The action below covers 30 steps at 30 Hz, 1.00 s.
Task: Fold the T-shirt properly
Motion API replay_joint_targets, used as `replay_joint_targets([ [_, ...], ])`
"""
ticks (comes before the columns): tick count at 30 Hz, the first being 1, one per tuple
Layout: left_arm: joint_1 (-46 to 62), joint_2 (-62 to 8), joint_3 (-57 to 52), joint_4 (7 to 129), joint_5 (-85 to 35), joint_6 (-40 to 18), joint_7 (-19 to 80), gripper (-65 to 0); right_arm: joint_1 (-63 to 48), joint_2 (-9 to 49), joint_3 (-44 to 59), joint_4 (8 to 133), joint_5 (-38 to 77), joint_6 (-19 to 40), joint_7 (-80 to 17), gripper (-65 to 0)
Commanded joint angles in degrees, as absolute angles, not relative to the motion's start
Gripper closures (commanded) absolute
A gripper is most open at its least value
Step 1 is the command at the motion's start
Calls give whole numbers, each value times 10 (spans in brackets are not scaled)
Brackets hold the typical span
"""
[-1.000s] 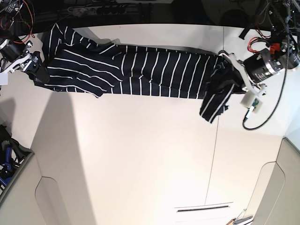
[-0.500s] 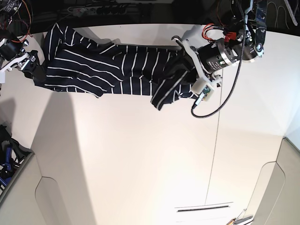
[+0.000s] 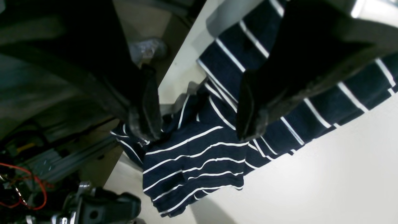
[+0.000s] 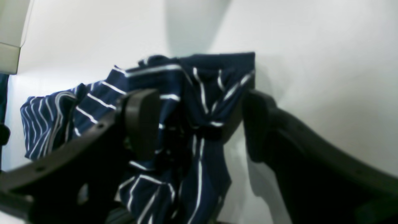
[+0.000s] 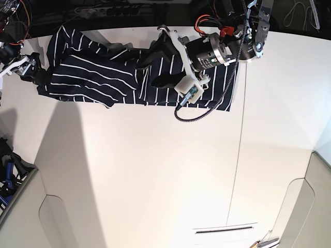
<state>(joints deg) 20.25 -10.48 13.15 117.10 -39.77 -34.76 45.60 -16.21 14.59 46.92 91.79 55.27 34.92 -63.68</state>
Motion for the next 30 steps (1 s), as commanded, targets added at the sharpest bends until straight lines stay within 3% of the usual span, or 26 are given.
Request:
replay_joint_targets([
  [1,199,-105,131,1181,-408,-352,445,-406,-161,155,467,919,564,352,-628,-411],
  [14,199,-105,131,1181,-397,-351,472,-406,-160,155,402,833,565,354,-611,-411],
  [27,199,-105,131,1181,-383,-351,474,-406,-159,154,370,831,564,354,-603,-409],
  [29,199,-105,131,1181,-383,-351,474,-406,-159,154,362,831,563,354,-603,-382],
  [30,199,-105,131,1181,-383,-352,474,-406,-159,154,358,831,563,354,-604,-338],
])
